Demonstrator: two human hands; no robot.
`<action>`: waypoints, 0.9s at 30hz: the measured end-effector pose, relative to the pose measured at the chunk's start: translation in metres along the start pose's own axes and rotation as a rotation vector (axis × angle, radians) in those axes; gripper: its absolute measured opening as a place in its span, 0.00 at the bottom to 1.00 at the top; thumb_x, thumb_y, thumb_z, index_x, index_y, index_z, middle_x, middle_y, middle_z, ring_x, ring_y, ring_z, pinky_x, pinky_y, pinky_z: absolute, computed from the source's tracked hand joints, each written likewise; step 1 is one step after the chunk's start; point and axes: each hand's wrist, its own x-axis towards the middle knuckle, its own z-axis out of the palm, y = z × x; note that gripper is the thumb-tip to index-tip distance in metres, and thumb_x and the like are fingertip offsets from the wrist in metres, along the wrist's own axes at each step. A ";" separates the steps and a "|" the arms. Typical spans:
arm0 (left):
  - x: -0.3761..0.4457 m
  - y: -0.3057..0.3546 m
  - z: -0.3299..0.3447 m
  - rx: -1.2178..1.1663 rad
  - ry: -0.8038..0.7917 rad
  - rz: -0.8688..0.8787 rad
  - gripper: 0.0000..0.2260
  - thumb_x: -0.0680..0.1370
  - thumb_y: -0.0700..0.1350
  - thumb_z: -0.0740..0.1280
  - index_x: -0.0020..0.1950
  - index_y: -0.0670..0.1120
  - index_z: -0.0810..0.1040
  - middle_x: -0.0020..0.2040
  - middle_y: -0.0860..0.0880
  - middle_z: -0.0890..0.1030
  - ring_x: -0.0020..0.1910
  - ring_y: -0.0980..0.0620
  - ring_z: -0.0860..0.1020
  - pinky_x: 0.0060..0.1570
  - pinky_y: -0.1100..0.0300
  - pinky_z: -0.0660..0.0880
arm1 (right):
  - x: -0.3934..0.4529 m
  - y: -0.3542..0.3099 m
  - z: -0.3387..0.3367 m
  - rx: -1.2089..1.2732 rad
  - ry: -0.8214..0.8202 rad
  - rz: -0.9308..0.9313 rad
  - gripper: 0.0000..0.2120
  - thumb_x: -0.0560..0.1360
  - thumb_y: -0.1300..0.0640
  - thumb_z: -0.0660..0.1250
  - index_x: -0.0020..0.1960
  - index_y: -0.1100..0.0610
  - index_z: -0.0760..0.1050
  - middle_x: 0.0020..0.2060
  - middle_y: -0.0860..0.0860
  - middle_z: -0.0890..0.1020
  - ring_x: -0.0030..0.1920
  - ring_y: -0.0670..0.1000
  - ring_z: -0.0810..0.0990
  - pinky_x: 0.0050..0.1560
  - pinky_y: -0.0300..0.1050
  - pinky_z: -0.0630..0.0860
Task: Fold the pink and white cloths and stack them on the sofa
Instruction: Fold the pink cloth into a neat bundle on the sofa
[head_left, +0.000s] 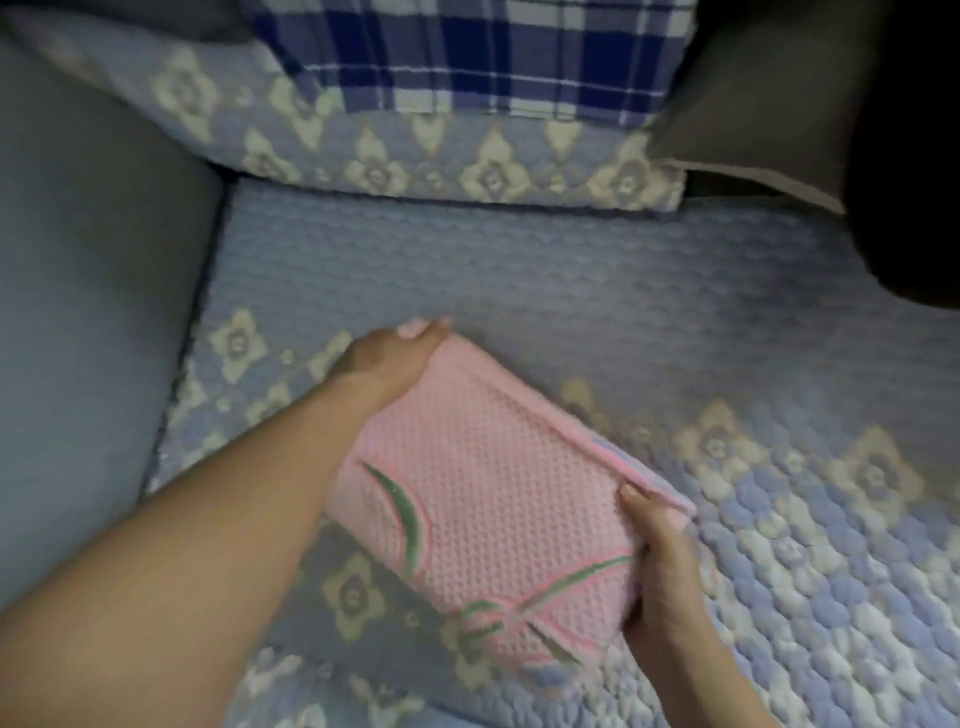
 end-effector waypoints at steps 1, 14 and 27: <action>-0.006 -0.029 -0.017 -0.013 0.070 -0.126 0.36 0.78 0.71 0.53 0.75 0.47 0.71 0.75 0.41 0.70 0.73 0.41 0.69 0.71 0.54 0.65 | 0.004 0.001 0.024 -0.069 -0.040 0.013 0.22 0.68 0.51 0.71 0.60 0.56 0.81 0.57 0.60 0.84 0.60 0.62 0.81 0.65 0.63 0.74; -0.034 -0.179 0.000 0.472 0.118 0.210 0.30 0.79 0.69 0.44 0.79 0.65 0.45 0.82 0.47 0.40 0.80 0.40 0.41 0.78 0.40 0.44 | 0.064 0.034 0.155 -0.931 0.142 -0.354 0.36 0.69 0.49 0.74 0.73 0.56 0.66 0.67 0.59 0.74 0.68 0.62 0.72 0.67 0.53 0.68; 0.044 -0.164 0.005 0.123 0.362 0.102 0.27 0.80 0.68 0.46 0.78 0.68 0.44 0.81 0.56 0.37 0.80 0.45 0.34 0.76 0.36 0.42 | 0.085 0.071 0.180 -1.839 -0.204 -1.132 0.32 0.79 0.43 0.61 0.79 0.55 0.62 0.79 0.59 0.60 0.80 0.61 0.53 0.79 0.60 0.48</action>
